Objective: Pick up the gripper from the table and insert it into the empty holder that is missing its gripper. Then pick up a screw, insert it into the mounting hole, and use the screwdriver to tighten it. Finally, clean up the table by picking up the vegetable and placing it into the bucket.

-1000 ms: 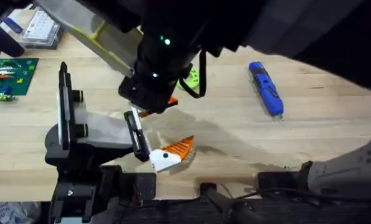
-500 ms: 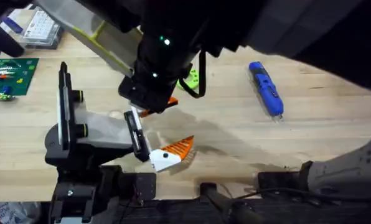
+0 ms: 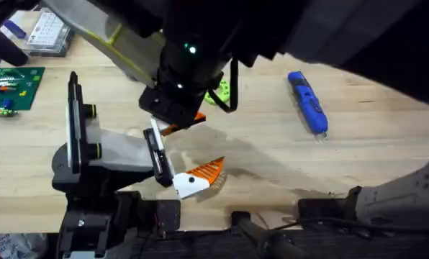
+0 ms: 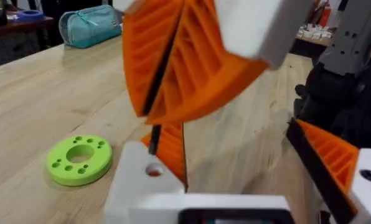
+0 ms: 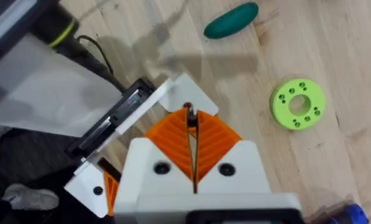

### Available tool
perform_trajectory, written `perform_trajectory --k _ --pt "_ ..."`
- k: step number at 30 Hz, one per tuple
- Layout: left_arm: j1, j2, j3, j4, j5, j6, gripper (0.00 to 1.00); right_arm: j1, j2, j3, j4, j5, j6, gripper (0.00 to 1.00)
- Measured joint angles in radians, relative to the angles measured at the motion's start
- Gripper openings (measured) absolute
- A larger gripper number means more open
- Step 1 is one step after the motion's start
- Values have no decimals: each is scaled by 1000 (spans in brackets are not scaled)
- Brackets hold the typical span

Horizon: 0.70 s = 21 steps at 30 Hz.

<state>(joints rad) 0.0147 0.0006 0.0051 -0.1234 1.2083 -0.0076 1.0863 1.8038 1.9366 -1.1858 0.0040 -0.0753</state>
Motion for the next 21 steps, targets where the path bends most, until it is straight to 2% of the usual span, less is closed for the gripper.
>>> perform_trajectory --k 11,21 --pt "0 1 0 -1 1 -14 990 0 57 0 10 -2 0 4" --pt "0 0 0 -1 1 -14 990 0 60 0 2 -5 0 3"
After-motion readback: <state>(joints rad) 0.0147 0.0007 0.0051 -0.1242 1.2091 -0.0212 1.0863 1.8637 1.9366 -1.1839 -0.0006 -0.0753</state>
